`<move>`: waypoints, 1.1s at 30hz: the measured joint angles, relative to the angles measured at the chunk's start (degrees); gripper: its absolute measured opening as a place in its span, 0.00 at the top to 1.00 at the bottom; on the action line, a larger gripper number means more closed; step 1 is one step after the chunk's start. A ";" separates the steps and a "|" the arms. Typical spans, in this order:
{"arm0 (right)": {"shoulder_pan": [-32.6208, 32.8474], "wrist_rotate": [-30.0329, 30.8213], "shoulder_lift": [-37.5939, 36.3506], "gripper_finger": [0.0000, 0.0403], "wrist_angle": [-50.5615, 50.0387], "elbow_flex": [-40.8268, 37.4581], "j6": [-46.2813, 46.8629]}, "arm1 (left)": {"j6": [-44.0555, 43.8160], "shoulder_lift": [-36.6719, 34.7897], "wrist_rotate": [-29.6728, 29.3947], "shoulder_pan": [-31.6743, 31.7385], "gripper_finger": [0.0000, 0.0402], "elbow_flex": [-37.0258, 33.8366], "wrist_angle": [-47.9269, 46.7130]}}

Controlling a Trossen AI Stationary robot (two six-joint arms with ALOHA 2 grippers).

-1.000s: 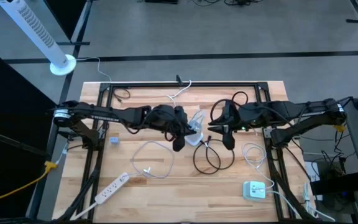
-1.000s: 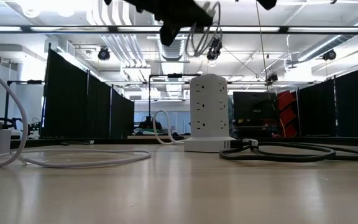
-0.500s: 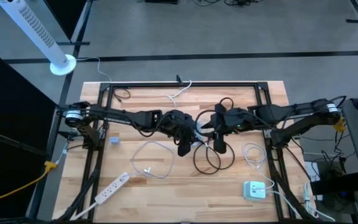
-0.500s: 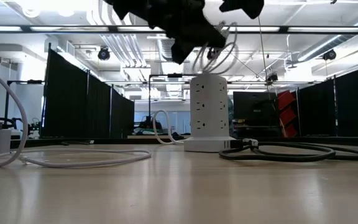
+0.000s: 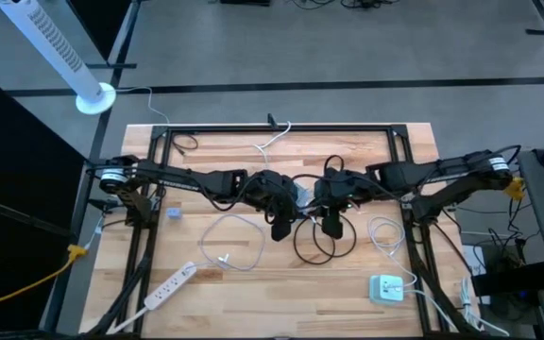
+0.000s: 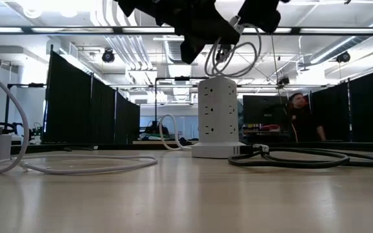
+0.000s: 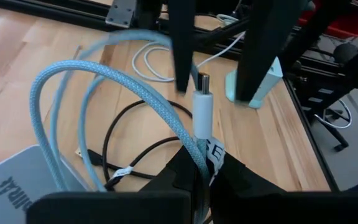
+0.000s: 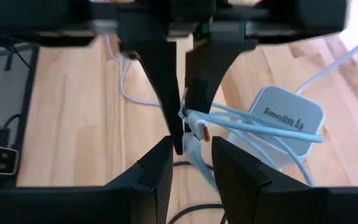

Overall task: Plug in charger cables
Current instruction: Insert the white charger cable into the bottom right white outlet extension

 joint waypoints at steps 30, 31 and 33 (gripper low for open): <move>0.02 -3.58 1.78 0.97 0.95 0.05 1.34 | 0.92 -0.08 1.51 -0.59 0.97 0.00 -0.31; 0.02 -3.53 1.78 0.96 0.98 0.07 1.53 | 0.90 -0.10 1.51 -0.59 0.95 0.00 -0.29; 0.02 -3.40 1.76 0.96 1.12 0.04 1.52 | 0.87 -0.10 1.49 -0.59 0.92 0.00 -0.20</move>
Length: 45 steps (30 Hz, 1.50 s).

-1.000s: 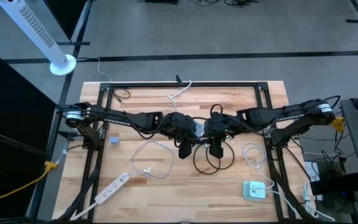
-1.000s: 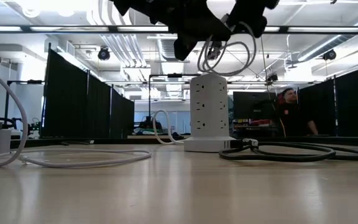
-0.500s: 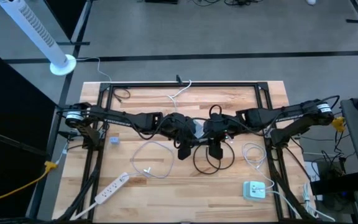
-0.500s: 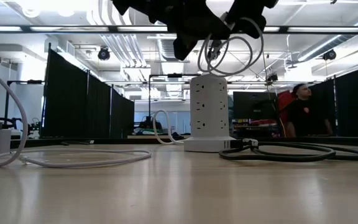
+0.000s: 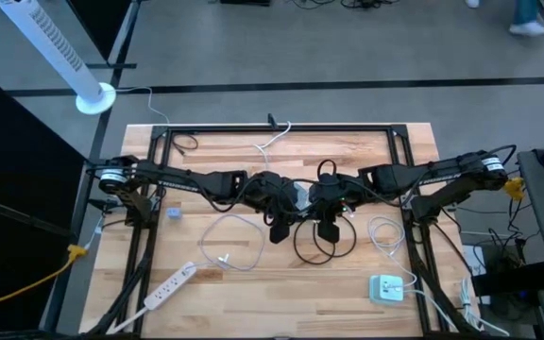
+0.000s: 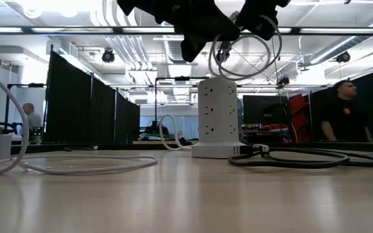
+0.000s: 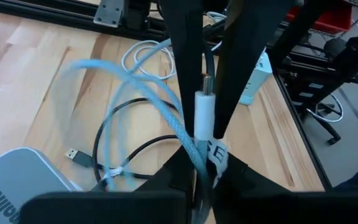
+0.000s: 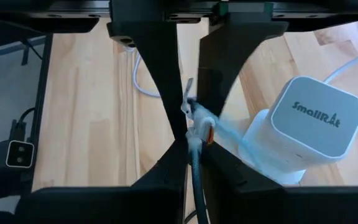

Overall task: Plug in charger cables
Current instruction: Insert the white charger cable into the bottom right white outlet extension

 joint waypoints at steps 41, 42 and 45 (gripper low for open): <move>56.09 17.45 -4.19 0.96 -28.24 -0.57 57.86 | -12.95 4.74 -15.89 -9.86 0.74 -1.35 11.11; 56.91 17.37 -3.39 0.96 -28.26 -0.63 59.03 | -13.11 5.00 -15.89 -10.88 0.74 -1.48 11.04; 57.87 15.64 -1.46 0.96 -28.18 -0.57 60.69 | -13.86 5.92 -17.97 -14.40 0.74 -1.65 10.86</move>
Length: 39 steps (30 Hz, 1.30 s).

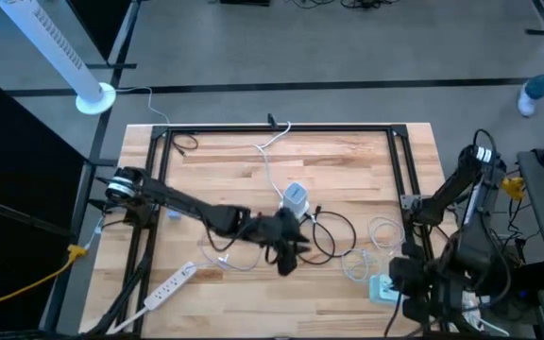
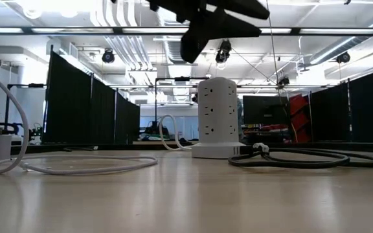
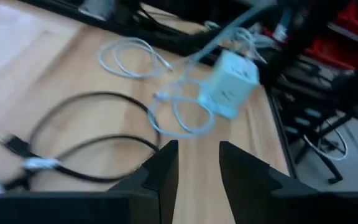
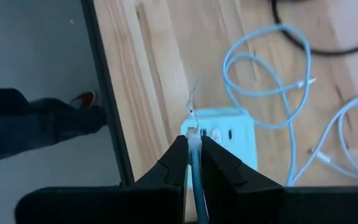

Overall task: Plug in charger cables
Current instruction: Insert the white charger cable into the bottom right white outlet extension

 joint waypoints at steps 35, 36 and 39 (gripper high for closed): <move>0.51 -1.64 9.24 0.96 2.10 -3.04 -0.56 | -12.77 1.14 -20.98 -10.41 0.74 -3.79 1.81; 0.51 -1.64 9.24 0.96 2.18 -3.30 -0.57 | -12.75 1.14 -20.98 -10.41 0.74 -3.79 1.83; 0.51 -1.46 9.22 0.96 2.70 -4.22 -0.61 | -12.77 1.14 -20.98 -10.41 0.74 -3.79 1.81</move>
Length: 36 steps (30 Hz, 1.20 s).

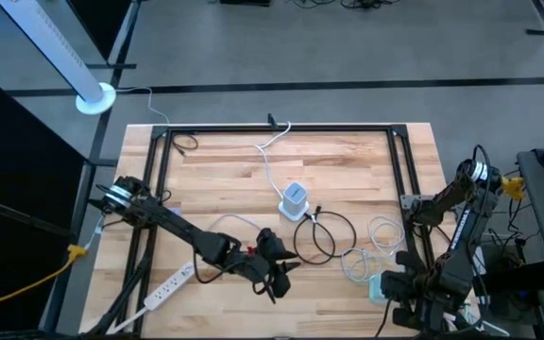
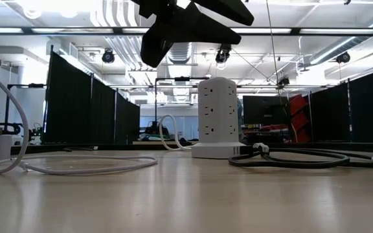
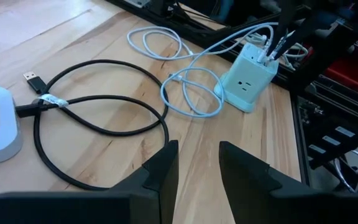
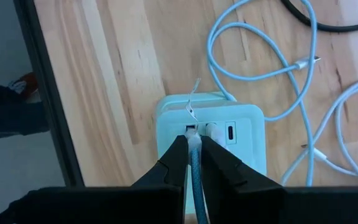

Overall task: Plug in charger cables
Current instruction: Insert the white charger cable into the bottom right white outlet extension

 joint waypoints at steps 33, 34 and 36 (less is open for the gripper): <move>-0.32 -0.68 -0.11 0.90 4.47 -3.21 -5.71 | 0.24 0.00 -1.46 0.02 0.74 0.05 1.12; -0.33 -1.06 -0.05 0.86 4.35 -2.85 -5.71 | 0.24 0.00 -1.46 0.02 0.74 0.07 1.17; -0.34 -1.62 0.13 0.78 3.10 -1.64 -5.71 | 0.24 0.00 -1.46 0.02 0.74 0.07 1.40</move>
